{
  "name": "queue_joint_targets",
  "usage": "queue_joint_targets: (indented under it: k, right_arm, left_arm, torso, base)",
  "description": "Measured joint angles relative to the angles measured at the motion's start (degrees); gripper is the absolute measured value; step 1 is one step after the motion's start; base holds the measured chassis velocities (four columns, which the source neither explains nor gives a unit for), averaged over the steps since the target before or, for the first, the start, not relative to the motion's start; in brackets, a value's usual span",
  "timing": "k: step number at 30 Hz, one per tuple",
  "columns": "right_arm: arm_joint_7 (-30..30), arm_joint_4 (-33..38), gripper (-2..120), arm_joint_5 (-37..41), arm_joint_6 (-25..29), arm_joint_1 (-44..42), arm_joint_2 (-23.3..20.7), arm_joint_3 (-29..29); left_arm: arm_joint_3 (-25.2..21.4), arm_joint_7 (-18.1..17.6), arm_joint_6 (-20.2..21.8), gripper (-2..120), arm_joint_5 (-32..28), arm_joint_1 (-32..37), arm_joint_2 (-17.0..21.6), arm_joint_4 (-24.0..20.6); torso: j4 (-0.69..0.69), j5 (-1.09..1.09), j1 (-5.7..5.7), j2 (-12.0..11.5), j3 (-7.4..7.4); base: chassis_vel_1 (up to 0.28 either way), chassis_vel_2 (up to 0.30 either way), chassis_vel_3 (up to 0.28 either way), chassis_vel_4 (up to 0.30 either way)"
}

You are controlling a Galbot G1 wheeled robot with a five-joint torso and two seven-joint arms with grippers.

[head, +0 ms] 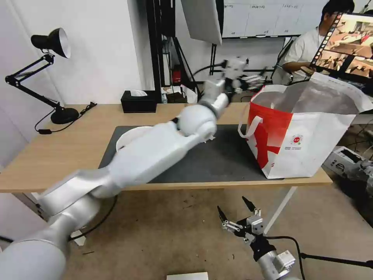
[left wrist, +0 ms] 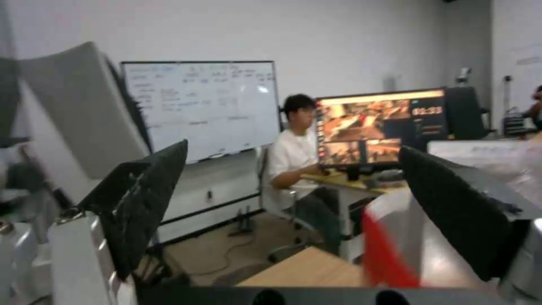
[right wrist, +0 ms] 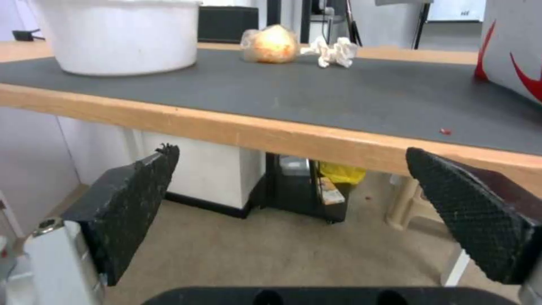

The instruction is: Pick up the trash from the table and place it into the takeout bag.

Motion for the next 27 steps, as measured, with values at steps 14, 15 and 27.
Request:
queue_joint_targets:
  k: [14,15,27]
  right_arm:
    - [0.9,1.2,100,-0.3,0.6,0.3,0.1,0.2]
    - [0.9,1.3,100,-0.3,0.6,0.4,0.2,0.1]
    - [1.1,1.4,100,-0.9,1.9,-0.1,0.6,-0.1]
  left_arm:
    - [-20.9,3.7,-4.3,100,5.8,30.2,20.5,-16.7]
    - [-24.5,4.5,-4.5,100,6.8,33.7,21.7,-18.4]
    - [-46.2,4.9,-6.2,100,16.0,63.0,17.7,-28.5]
  torso:
    - [0.02,-0.02,-0.01,0.0,0.00]
    - [0.00,0.00,-0.01,0.0,-0.01]
    - [-0.02,0.02,-0.01,0.0,-0.01]
  base:
    - [0.000,0.000,0.000,0.000]
    - [0.000,0.000,0.000,0.000]
    - [0.000,0.000,0.000,0.000]
